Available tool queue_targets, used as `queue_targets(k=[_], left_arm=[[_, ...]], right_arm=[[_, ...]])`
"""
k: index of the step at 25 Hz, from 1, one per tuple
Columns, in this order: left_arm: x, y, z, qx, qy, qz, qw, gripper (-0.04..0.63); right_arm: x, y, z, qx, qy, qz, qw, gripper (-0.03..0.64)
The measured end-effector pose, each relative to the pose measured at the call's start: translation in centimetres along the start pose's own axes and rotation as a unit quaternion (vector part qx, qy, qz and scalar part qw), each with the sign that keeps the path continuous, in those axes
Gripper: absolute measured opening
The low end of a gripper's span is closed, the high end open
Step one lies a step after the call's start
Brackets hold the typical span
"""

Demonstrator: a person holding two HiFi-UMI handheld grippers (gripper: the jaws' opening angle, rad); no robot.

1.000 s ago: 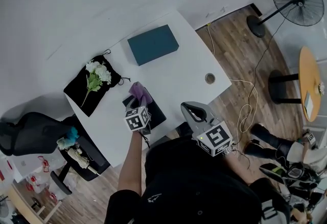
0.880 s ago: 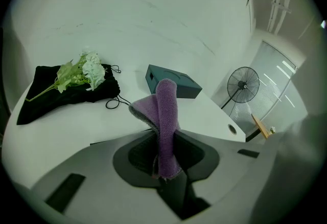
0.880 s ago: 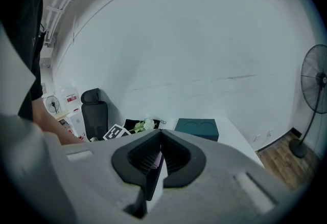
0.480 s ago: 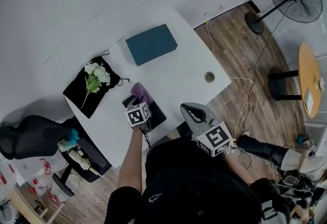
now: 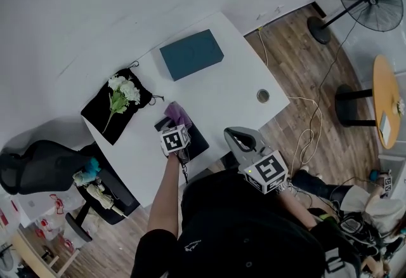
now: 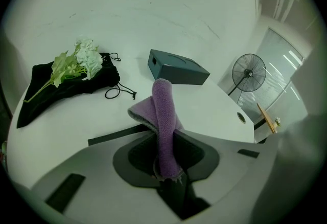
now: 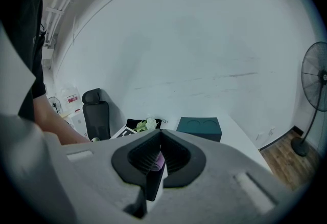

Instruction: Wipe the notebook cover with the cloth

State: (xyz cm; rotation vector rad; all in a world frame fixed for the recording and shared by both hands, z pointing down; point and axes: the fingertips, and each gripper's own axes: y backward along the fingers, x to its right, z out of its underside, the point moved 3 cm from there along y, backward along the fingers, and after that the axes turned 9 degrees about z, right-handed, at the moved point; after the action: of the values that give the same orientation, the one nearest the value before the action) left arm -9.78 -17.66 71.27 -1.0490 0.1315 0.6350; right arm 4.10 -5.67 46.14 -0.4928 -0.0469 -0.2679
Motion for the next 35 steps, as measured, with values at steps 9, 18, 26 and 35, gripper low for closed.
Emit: queue_targets(k=[9, 18, 26, 35], left_arm=[[-0.5, 0.5, 0.2, -0.010, -0.004, 0.002, 0.9999, 0.086], [-1.6, 1.2, 0.8, -0.014, 0.002, -0.004, 0.9999, 0.086], [-2.5, 2.6, 1.2, -0.003, 0.011, -0.017, 0.9998, 0.086], [-4.2, 3.7, 2.1, 0.002, 0.033, -0.036, 0.9988, 0.087]], right_arm=[[-0.3, -0.4, -0.3, 0.000, -0.001, -0.008, 1.000, 0.005], [-0.9, -1.0, -0.6, -0.001, 0.006, -0.022, 1.000, 0.005], [-1.7, -1.1, -0.6, 0.001, 0.009, -0.029, 1.000, 0.005], [-2.4, -1.3, -0.9, 0.000, 0.014, -0.040, 0.999, 0.005]])
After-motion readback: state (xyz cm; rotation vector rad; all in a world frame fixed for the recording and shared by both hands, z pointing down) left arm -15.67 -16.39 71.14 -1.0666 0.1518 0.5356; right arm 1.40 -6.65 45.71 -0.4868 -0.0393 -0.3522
